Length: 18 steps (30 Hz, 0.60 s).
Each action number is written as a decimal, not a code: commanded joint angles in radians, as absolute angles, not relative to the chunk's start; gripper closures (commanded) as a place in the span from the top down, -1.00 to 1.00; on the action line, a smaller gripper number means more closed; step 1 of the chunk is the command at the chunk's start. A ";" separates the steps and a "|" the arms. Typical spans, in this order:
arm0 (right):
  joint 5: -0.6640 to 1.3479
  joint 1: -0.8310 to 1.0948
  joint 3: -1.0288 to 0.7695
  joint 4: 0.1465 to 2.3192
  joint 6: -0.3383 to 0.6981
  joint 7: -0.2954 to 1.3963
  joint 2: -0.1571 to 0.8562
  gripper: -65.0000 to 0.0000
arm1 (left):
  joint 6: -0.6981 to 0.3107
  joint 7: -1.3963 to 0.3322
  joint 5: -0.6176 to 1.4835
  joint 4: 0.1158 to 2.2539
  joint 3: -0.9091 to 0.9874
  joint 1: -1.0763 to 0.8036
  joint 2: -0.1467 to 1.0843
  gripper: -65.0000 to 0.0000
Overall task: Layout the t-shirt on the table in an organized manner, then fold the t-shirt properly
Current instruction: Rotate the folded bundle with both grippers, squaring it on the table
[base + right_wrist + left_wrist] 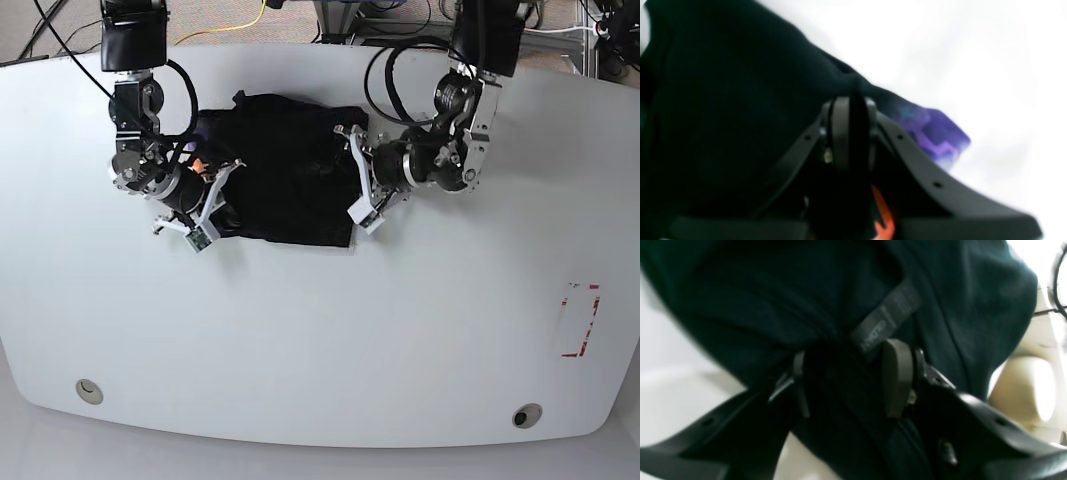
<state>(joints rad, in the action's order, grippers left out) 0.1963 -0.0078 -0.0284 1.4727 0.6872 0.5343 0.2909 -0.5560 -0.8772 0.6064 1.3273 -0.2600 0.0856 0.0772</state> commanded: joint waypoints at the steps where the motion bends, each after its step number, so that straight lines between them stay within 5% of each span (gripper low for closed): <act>1: 0.213 0.028 -0.056 1.555 0.698 0.542 0.291 -0.81 | -0.550 -0.860 0.535 1.233 -0.269 0.166 0.101 -0.16; 11: 0.205 0.162 -0.093 1.799 0.698 0.650 0.200 -0.81 | -0.636 -0.740 0.538 0.972 -0.415 0.403 0.130 -0.16; 18: 0.205 0.177 -0.093 1.948 0.698 0.723 0.160 -0.81 | -0.677 -0.766 0.552 1.027 -0.464 0.513 0.128 -0.16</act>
